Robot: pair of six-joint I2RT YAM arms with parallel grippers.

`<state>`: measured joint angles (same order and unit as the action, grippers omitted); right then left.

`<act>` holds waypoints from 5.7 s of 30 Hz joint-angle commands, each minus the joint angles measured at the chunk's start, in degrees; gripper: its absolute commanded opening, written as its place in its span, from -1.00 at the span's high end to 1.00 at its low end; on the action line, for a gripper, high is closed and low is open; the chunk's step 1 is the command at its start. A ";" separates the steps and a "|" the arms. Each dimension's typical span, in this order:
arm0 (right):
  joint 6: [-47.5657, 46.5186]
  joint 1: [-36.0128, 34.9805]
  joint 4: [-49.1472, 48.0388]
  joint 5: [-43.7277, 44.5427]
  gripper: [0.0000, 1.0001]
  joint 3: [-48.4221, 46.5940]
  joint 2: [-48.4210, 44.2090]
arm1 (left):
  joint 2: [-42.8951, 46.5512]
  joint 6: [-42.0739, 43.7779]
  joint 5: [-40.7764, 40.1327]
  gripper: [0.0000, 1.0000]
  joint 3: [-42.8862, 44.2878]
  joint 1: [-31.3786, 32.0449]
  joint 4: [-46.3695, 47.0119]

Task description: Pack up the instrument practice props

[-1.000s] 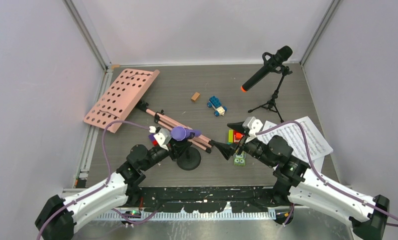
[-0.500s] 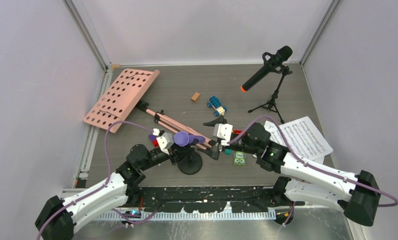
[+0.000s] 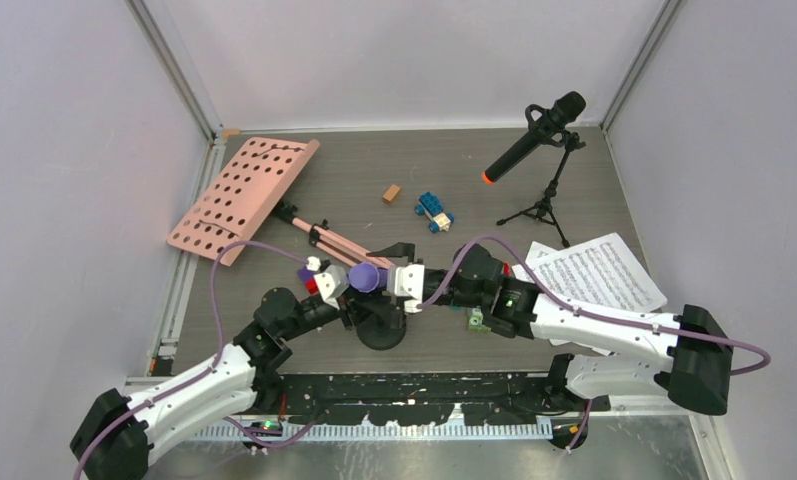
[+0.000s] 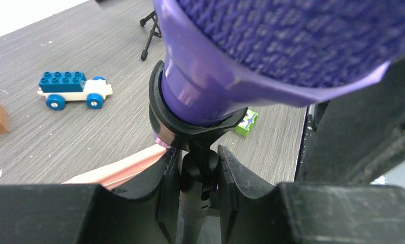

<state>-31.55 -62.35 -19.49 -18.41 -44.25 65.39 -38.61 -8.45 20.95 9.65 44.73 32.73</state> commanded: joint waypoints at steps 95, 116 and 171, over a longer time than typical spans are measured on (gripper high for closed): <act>8.31 -8.39 -8.51 2.40 0.99 -23.29 -7.43 | -23.76 -1.30 -1.86 1.00 0.14 0.19 6.09; 9.39 -8.31 -6.92 0.04 0.99 -22.71 -12.14 | -22.87 -1.48 -1.79 1.00 -0.43 0.18 4.90; 71.80 17.03 45.68 33.82 0.99 -9.35 6.14 | 19.99 -5.09 -10.65 1.00 6.15 0.24 -31.97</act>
<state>37.93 -48.27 32.82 25.43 -53.91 68.36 -19.09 -11.60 10.92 14.13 45.25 1.65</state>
